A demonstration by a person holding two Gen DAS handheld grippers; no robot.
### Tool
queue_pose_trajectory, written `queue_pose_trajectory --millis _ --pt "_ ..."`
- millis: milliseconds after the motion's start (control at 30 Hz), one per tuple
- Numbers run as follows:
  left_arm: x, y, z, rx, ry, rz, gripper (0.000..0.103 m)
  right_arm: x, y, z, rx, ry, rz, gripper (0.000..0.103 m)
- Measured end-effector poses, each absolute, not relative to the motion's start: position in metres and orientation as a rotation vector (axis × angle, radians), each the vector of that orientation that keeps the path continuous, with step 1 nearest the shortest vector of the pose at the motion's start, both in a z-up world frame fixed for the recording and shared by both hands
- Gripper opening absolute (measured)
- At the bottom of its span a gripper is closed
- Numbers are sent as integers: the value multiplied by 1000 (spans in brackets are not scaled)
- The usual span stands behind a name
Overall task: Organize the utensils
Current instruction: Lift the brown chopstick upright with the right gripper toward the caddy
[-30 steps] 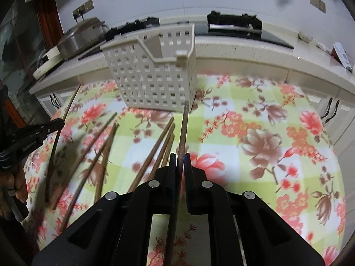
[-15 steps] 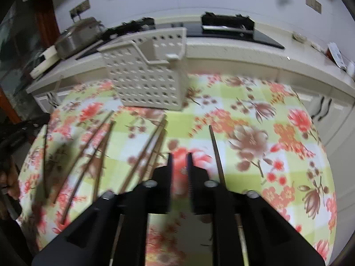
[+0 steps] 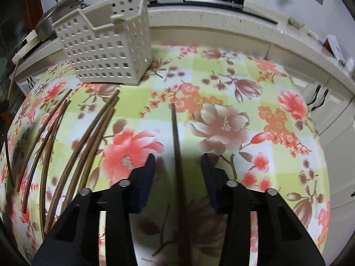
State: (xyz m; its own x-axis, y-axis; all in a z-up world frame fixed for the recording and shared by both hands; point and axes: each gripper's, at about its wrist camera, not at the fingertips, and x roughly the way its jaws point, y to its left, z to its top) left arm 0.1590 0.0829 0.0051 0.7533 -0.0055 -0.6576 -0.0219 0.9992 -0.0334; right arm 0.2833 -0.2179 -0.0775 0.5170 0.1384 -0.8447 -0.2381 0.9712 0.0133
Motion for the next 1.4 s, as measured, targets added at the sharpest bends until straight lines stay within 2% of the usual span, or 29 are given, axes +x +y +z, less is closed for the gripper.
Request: queue_pose_trajectory --millis 200,267,300,333,567,1067,1400 --pt "162 83 4 -41 721 11 6 289 -214 -83 -139 1005 245 34" --pt "162 82 3 -38 722 10 6 291 -213 -83 -144 1004 255 25" --pt "161 82 3 -38 722 9 6 292 -211 -82 -148 1005 260 14" --pt "161 82 3 -38 722 9 6 292 -210 -82 -151 1004 267 8" --pt "161 83 6 -34 717 14 6 290 -211 -72 -126 976 285 7" --pt "148 83 35 -56 645 -19 6 254 -201 21 -66 785 385 7" --pt "135 79 51 -63 606 -40 6 234 -201 48 -54 728 421 7"
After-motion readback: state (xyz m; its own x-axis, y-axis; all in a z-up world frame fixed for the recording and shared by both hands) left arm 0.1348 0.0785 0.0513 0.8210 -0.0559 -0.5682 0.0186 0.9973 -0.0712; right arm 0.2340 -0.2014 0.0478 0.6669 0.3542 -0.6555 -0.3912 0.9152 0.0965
